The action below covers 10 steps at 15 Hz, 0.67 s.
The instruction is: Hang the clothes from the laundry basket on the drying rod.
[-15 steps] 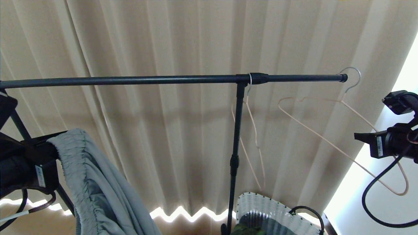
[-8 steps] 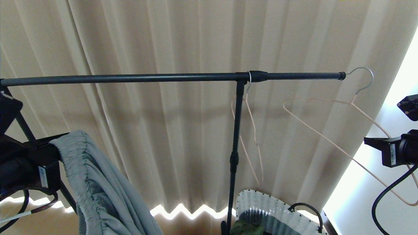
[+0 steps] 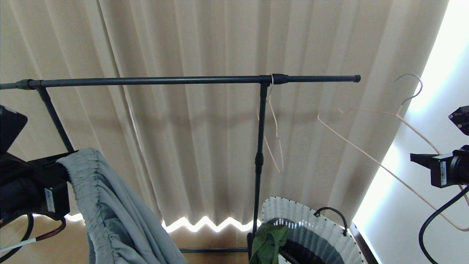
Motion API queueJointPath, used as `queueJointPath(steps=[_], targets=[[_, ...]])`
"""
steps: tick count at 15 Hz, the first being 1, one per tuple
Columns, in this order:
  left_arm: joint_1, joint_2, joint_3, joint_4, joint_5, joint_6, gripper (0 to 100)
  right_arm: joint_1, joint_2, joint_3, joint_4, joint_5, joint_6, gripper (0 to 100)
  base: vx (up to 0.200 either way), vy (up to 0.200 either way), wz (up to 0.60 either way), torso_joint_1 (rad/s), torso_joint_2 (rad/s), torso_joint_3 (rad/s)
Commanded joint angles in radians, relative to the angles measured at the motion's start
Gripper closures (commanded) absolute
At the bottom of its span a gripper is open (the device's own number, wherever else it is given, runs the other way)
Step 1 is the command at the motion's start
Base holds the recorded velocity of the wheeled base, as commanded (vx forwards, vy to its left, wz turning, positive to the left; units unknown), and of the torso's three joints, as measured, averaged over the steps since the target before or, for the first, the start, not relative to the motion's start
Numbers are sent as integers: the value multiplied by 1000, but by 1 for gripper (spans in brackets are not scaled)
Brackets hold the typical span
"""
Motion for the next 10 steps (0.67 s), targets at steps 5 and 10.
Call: queueJointPath(steps=[5,10], targets=[[0,7,4,-1,0,0,100,0,2,7,-1,6,4,100,0,0,0,0,0,0],[0,9,4,-1,0,-1,100,0,-10,6,-1,8,22,100,0,120,0,4,1,1]])
